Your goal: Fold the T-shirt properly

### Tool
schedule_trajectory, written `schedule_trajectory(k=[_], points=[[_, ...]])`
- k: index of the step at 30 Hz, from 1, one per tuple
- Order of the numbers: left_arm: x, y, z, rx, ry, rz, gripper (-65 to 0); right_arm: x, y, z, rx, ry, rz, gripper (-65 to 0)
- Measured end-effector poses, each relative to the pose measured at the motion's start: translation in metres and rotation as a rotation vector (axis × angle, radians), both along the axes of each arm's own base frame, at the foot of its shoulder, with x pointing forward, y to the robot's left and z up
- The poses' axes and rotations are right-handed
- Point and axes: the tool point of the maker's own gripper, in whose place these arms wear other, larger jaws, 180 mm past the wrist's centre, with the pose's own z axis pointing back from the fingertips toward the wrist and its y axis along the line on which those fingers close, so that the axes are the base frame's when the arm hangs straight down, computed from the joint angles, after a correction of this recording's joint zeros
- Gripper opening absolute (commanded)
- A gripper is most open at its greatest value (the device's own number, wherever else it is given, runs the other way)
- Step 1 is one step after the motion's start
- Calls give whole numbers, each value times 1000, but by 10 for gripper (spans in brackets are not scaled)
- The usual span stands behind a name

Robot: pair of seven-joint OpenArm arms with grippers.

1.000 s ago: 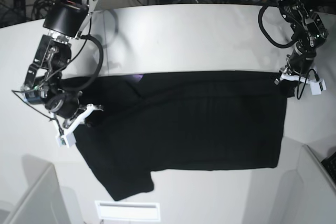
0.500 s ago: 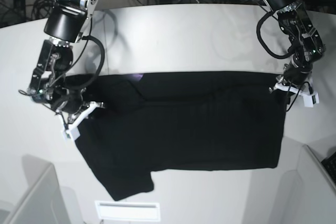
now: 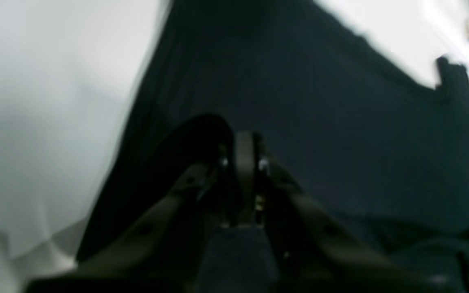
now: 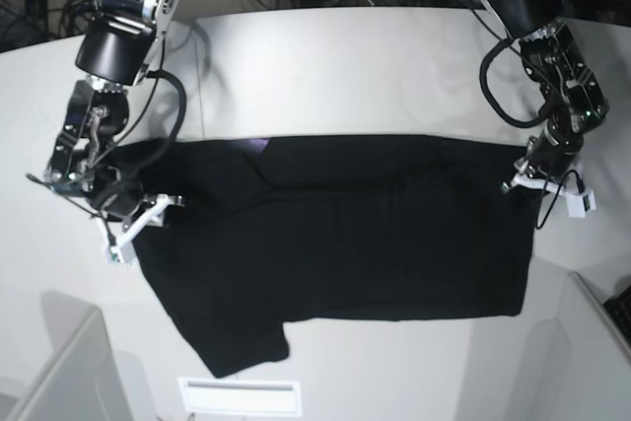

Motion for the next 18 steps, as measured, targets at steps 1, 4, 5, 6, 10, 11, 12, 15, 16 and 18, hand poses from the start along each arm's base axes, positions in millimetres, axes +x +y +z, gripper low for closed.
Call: schedule_trajectory(k=[1, 4, 5, 6, 10, 11, 12, 15, 16, 18], points=[[3, 0, 3, -2, -11, -1, -457, 0, -8, 2, 6, -17, -32, -387], [10, 1, 10, 0, -25, 3, -252, -9, -38, 13, 6, -69, -139, -387], [14, 2, 14, 0, -35, 5, -206, -11, -47, 17, 0, -83, -167, -387], [19, 2, 18, -2, -51, 6, -158, -11, -54, 23, -5, -105, -193, -387], [30, 5, 33, -20, -102, 19, -69, -28, -82, 52, -61, -198, -278, -387], [23, 13, 37, -28, -116, 47, -71, -36, -85, 56, -77, -205, -292, -387], [11, 22, 39, -33, -117, 72, -71, -46, -86, 57, -90, -200, -306, -387], [-37, 55, 38, -51, -101, 170, -71, -76, -86, 57, -102, -165, -350, -378], [-50, 61, 34, -56, -86, 190, -71, -84, -87, 55, -86, -145, -400, -375], [-71, 70, 27, -64, -60, 223, -71, -92, -83, 50, -42, -109, -465, -335]])
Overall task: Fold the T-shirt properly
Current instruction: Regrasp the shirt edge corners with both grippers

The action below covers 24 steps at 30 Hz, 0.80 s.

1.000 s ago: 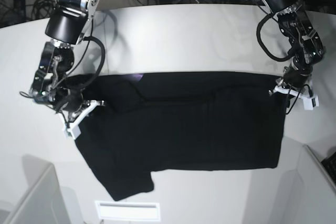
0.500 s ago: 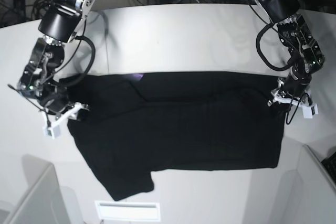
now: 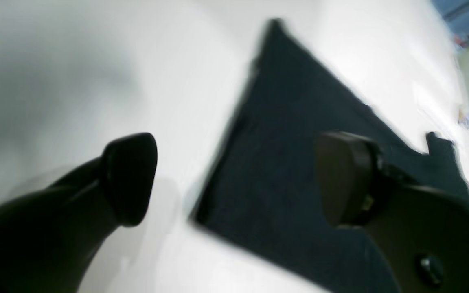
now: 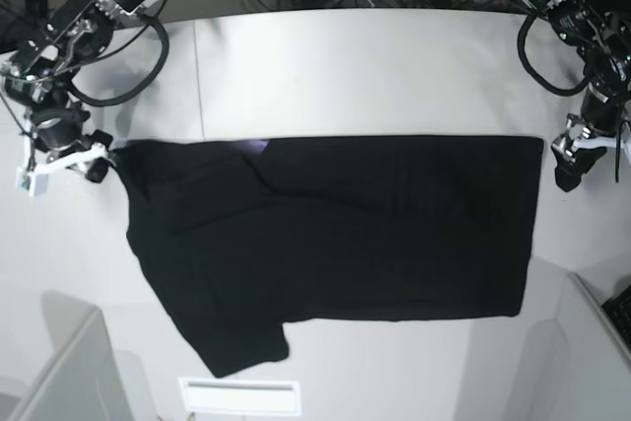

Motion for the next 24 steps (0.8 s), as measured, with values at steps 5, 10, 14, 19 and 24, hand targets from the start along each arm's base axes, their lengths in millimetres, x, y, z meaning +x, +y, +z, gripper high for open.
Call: schedule_trajectory(k=[5, 10, 14, 19, 24], points=[[-38, -7, -24, -42, 68, -3, -71, -22, 6, -31, 107, 75, -77, -266], [-39, -14, -27, -68, 54, 6, -71, -26, 24, -70, 218, 161, -67, -263], [-39, -16, -33, -88, 63, 6, -71, -22, 29, -75, 254, 158, -64, -261], [-38, -31, -61, -149, 118, -24, -71, -15, 50, -82, 385, 123, -43, -261], [-21, -31, -62, -190, 78, -7, -71, -4, 47, -89, 401, 93, -70, -264]])
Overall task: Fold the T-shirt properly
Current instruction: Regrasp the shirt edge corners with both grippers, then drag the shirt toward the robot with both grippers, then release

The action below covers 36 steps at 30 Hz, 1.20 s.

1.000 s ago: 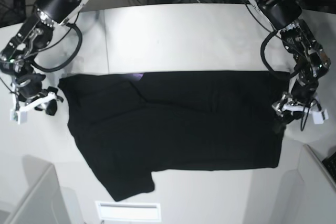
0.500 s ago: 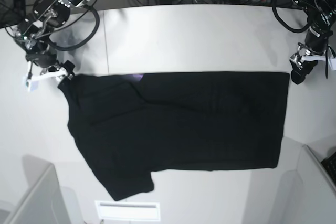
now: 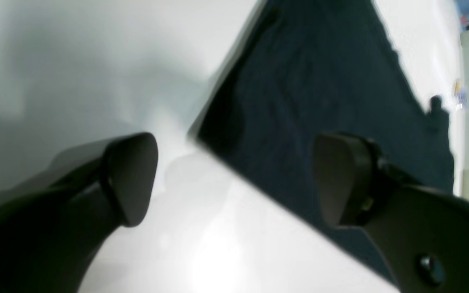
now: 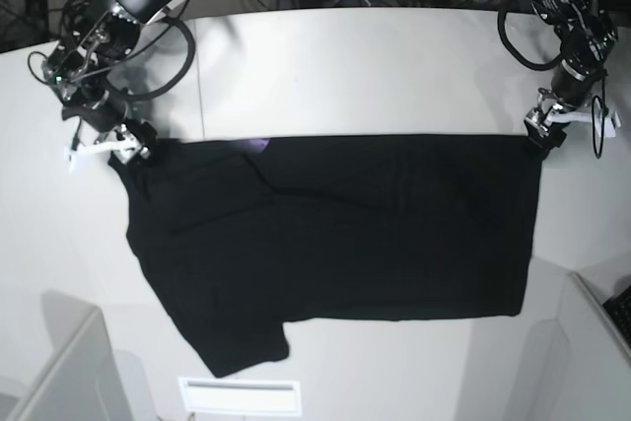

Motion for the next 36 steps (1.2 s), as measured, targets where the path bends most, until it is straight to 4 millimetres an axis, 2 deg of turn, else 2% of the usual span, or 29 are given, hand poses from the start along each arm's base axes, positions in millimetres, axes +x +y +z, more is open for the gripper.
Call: schedule_trajectory(k=[7, 12, 16, 18, 19, 22, 26, 27, 33, 36], points=[[25, -5, -7, -90, -52, 26, -71, 15, -8, -7, 20, -37, -26, -266], [36, -6, -10, -125, -72, 36, -72, 17, -11, -11, 35, -50, -38, -266], [45, -20, -13, -128, -66, -12, -74, 18, -11, -13, 40, -53, -41, -269], [45, -22, -13, -135, -70, -13, -86, 18, -10, -13, 42, -55, -38, -293], [45, -22, -13, -134, -70, -12, -112, 18, -10, -13, 41, -53, -38, -327], [43, -22, -17, -137, -52, -14, -276, 16, -12, -16, 33, -43, -38, -458], [34, -26, -29, -140, 11, -46, -568, 12, -14, -21, 18, -38, -54, -645], [34, -26, -30, -142, 19, -51, -650, 12, -14, -21, 20, -38, -55, -650], [30, -18, -35, -91, 64, -66, -650, 10, -14, -21, 15, -34, -53, -650], [29, -16, -35, -83, 67, -64, -650, 2, -14, -19, 5, -10, -41, -650]])
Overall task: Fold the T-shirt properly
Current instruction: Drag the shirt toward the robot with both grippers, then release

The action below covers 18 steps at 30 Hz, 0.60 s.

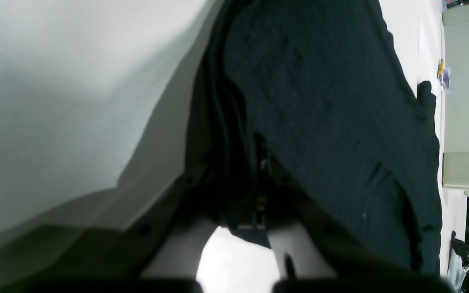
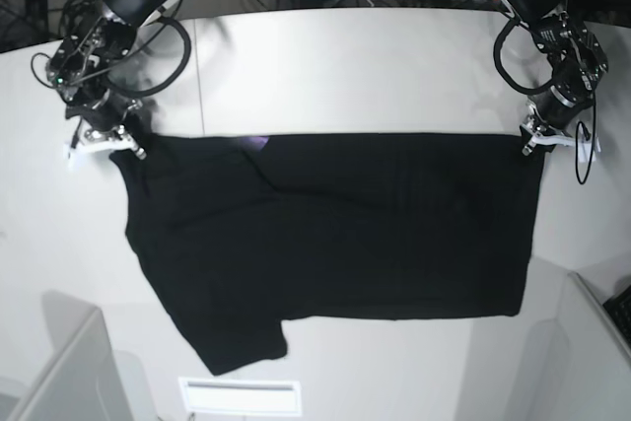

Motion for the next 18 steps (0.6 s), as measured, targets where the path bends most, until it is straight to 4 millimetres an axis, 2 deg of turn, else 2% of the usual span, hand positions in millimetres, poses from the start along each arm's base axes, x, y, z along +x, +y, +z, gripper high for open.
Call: schedule_trajectory(k=[5, 8, 18], points=[[-12, 10, 0, 27, 15, -2, -650, -26, -4, 4, -41, 60, 28, -650], [-26, 12, 2, 65, 33, -15, -650, -38, -4, 4, -45, 80, 38, -650], [-71, 17, 9, 187, 117, -82, -650, -62, -5, 24, -108, 103, 75, -650]])
